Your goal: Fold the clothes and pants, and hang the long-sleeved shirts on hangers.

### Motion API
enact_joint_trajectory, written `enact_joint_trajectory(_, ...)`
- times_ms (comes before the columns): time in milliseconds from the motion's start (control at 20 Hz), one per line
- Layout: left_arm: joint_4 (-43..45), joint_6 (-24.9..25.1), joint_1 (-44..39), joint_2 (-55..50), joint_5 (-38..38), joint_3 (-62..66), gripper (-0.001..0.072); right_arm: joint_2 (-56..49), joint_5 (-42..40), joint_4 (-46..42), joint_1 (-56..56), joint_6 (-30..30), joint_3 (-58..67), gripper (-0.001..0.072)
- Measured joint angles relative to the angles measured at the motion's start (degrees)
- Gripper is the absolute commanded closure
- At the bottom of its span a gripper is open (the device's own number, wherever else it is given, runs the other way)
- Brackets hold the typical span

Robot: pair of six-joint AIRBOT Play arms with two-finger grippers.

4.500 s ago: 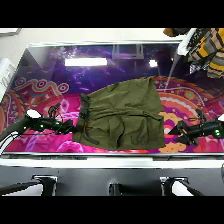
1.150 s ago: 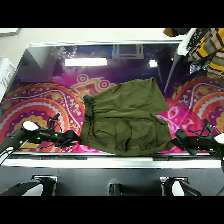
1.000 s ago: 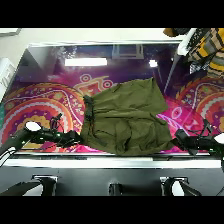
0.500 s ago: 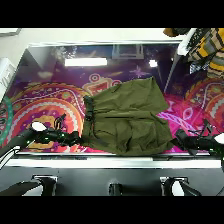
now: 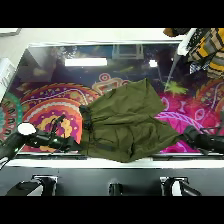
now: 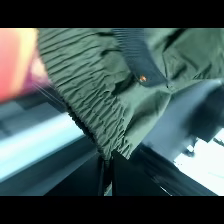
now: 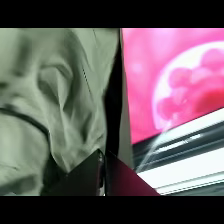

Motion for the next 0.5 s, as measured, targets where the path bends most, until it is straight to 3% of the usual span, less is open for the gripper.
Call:
enact_joint_trajectory(250,-5.2,-7.0,0.0,11.8,-4.4,0.0,0.0690,-1.1,-1.6,7.1,0.0,3.1,13.5,0.0696)
enact_joint_trajectory(500,-10.4,-9.2,0.2,14.2,1.3,0.0,0.0690,-13.1,-11.8,22.7,1.0,-1.5,17.6,0.0696)
